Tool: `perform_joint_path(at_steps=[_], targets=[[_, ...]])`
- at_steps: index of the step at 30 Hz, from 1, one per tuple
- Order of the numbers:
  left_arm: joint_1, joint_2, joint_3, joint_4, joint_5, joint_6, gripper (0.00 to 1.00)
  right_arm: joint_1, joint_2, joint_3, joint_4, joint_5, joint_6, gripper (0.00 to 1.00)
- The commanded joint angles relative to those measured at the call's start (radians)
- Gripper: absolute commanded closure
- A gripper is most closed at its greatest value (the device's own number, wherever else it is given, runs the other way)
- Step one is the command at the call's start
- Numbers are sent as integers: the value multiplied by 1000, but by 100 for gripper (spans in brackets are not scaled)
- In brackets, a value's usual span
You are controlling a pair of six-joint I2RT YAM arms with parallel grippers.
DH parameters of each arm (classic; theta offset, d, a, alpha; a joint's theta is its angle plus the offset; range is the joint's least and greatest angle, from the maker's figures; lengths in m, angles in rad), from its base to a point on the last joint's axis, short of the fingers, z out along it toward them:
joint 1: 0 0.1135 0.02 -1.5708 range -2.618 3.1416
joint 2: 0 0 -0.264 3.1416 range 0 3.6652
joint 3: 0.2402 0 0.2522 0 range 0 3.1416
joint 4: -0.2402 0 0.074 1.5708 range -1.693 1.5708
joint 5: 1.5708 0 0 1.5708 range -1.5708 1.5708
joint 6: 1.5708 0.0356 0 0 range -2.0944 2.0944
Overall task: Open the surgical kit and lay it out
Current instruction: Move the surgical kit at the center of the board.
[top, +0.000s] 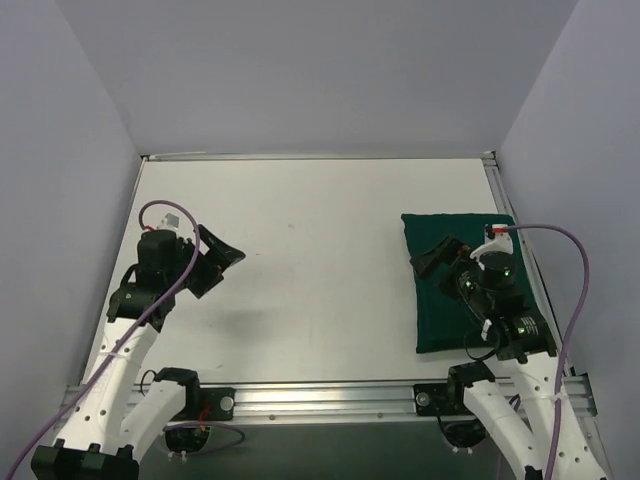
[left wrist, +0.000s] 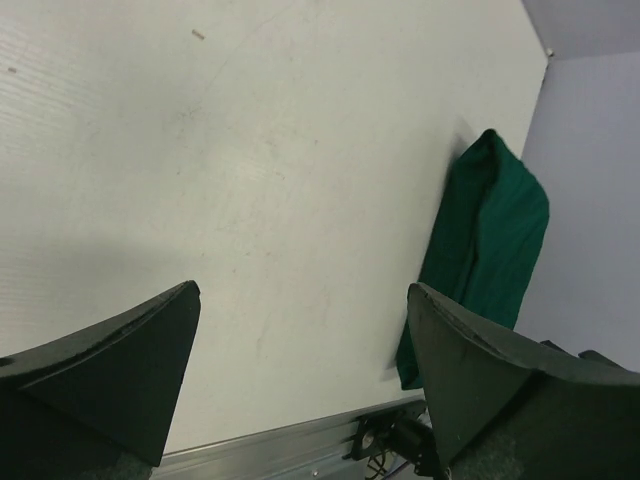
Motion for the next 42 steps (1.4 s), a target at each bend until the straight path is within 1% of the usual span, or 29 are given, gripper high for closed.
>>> perform_joint_path(at_steps=[1, 2, 4, 5, 8, 9, 12, 13, 14, 15, 16, 17, 18, 19, 20, 21, 23, 24, 25, 27, 29, 30, 32, 33, 34, 36, 38, 41, 42], targets=[[-2, -12, 13, -31, 52, 77, 6, 0, 5, 81, -169, 178, -104, 0], [-3, -18, 15, -21, 52, 91, 6, -2, 9, 83, -149, 181, -103, 0], [-6, -30, 15, 1, 75, 105, 6, -17, 25, 66, -77, 82, -122, 0], [-8, -46, 15, 21, 84, 108, 6, -17, 35, 51, -27, 62, -94, 0], [-17, -67, 12, 59, 107, 109, 6, -16, 145, 102, 6, 73, -86, 0], [-20, -66, 15, 65, 106, 109, 6, -16, 217, 121, 6, 137, -80, 0], [-40, -14, 51, 90, 103, 112, 5, -14, 307, 205, -2, 288, -39, 4], [-60, 12, 73, 91, 98, 112, 3, -13, 319, 224, -3, 399, -29, 7], [-78, 70, 97, 91, 92, 109, 1, -14, 336, 239, 16, 434, -28, 10], [-97, 98, 148, 93, 81, 112, 7, -16, 359, 282, 24, 469, -58, 12], [-118, 127, 172, 94, 72, 115, 14, -17, 427, 316, 18, 551, -67, 16], [-168, 172, 197, 93, 54, 117, 17, -25, 472, 357, -30, 599, -72, 17], [-190, 187, 229, 99, 19, 115, 20, -29, 552, 426, -45, 636, -98, 24], [-209, 201, 240, 104, 9, 114, 22, -33, 583, 448, -43, 668, -110, 30], [-235, 220, 246, 129, 0, 100, 27, -46, 607, 466, -31, 722, -120, 35], [-244, 226, 248, 145, -3, 94, 32, -62, 649, 483, -16, 744, -133, 52], [-262, 240, 243, 186, -6, 79, 37, -100, 689, 520, 15, 803, -144, 63], [-285, 246, 243, 199, -9, 77, 40, -153, 737, 535, 20, 810, -143, 73], [-299, 252, 243, 206, -22, 78, 43, -180, 765, 572, 20, 796, -141, 79], [-334, 273, 242, 209, -39, 82, 50, -239, 840, 596, 32, 816, -147, 84], [-353, 289, 222, 231, -39, 80, 56, -263, 891, 645, 27, 850, -152, 85], [-370, 292, 211, 240, -36, 77, 57, -270, 935, 658, 32, 891, -156, 86], [-379, 301, 187, 269, -23, 69, 57, -299, 980, 688, 47, 911, -173, 86], [-382, 304, 180, 281, -14, 69, 55, -316, 1023, 702, 46, 913, -176, 83], [-387, 316, 179, 291, 0, 71, 52, -339, 1043, 713, 41, 926, -181, 82], [-387, 329, 183, 285, 26, 82, 46, -359, 1084, 719, 76, 936, -239, 83], [-387, 336, 183, 286, 33, 91, 45, -394, 1117, 710, 118, 945, -276, 83], [-388, 333, 186, 288, 40, 101, 41, -436, 1203, 719, 136, 985, -339, 90], [-388, 332, 188, 289, 41, 103, 40, -444, 1248, 719, 142, 998, -359, 98]])
